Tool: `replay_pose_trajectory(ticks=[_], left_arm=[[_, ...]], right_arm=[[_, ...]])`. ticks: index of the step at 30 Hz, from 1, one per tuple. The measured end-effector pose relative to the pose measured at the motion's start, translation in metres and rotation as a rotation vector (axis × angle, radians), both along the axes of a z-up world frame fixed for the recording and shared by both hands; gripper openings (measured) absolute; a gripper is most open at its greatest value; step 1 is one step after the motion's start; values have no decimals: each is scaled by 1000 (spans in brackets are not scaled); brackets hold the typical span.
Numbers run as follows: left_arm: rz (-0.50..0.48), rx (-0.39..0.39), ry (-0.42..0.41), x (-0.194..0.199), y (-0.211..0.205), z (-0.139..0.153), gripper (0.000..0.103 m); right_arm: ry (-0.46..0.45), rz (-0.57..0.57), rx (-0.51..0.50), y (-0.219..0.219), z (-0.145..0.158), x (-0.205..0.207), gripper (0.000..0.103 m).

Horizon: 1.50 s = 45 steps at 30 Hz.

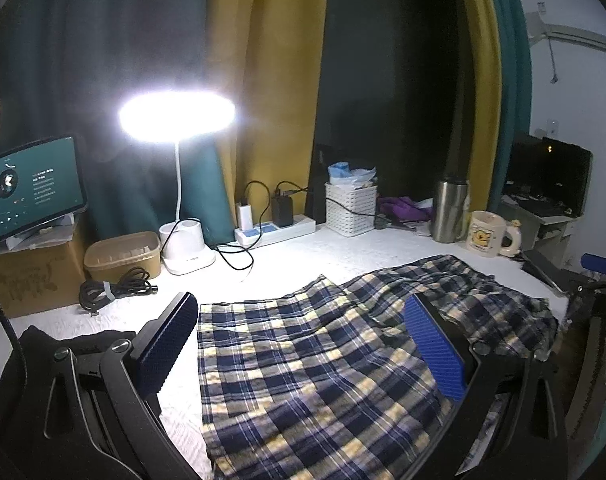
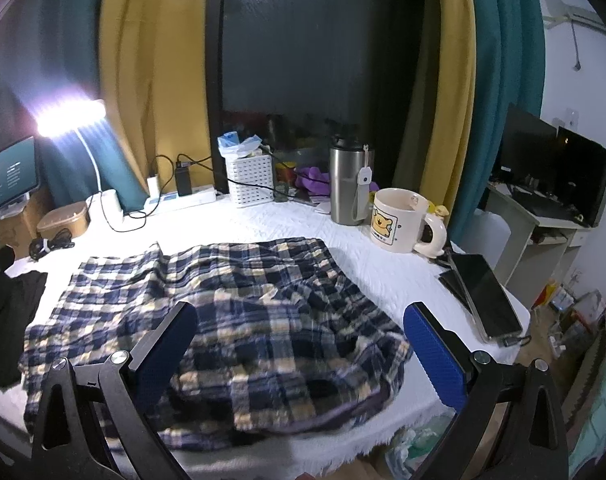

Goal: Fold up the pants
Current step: 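Lower both grippers to the plaid garment's edge and close on it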

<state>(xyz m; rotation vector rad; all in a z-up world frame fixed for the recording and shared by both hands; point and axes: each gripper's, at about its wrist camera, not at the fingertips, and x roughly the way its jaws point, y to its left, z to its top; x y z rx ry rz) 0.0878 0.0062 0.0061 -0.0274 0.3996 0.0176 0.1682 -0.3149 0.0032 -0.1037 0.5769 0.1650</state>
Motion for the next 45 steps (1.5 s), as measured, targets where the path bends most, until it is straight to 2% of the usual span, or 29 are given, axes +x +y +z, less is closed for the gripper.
replay_pose_trajectory(ticks=[12, 18, 22, 25, 26, 28, 35, 38, 41, 45], left_arm=[[45, 12, 118, 69, 19, -16, 102], [81, 33, 168, 100, 37, -28, 102], [103, 20, 211, 123, 53, -39, 102], [111, 39, 250, 141, 62, -50, 101], [109, 42, 262, 146, 65, -54, 101], [116, 49, 290, 156, 70, -64, 101], [120, -5, 403, 180, 91, -96, 101], [115, -10, 439, 186, 96, -106, 94], [113, -30, 489, 192, 104, -117, 93], [103, -62, 547, 197, 111, -133, 86]], right_arm=[[65, 27, -16, -4, -12, 86, 103], [78, 62, -23, -3, -8, 132, 103], [88, 81, -34, 0, -8, 164, 103], [146, 109, -26, 1, -23, 197, 102], [165, 111, -33, 1, -29, 208, 101], [195, 120, -57, 3, -41, 224, 93], [282, 140, -55, 5, -80, 266, 92], [311, 154, -54, 8, -92, 274, 88], [340, 171, -50, 13, -103, 281, 81], [387, 197, -47, 19, -119, 288, 68]])
